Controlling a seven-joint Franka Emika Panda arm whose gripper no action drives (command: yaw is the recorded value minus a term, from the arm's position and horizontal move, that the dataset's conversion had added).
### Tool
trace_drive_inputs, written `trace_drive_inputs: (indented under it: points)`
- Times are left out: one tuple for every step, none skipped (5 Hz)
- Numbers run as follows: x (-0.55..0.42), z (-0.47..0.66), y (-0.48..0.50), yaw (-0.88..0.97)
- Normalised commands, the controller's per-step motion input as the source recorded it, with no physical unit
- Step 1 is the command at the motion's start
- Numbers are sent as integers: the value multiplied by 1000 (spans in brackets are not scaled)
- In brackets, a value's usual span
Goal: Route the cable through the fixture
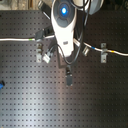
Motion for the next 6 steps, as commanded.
trace_drive_inputs:
  points:
    - [5,287,10,-999]
    - [8,362,12,-999]
    - [8,366,13,-999]
    - [-352,460,181,-411]
    - [-403,505,145,-20]
    - [-312,469,83,0]
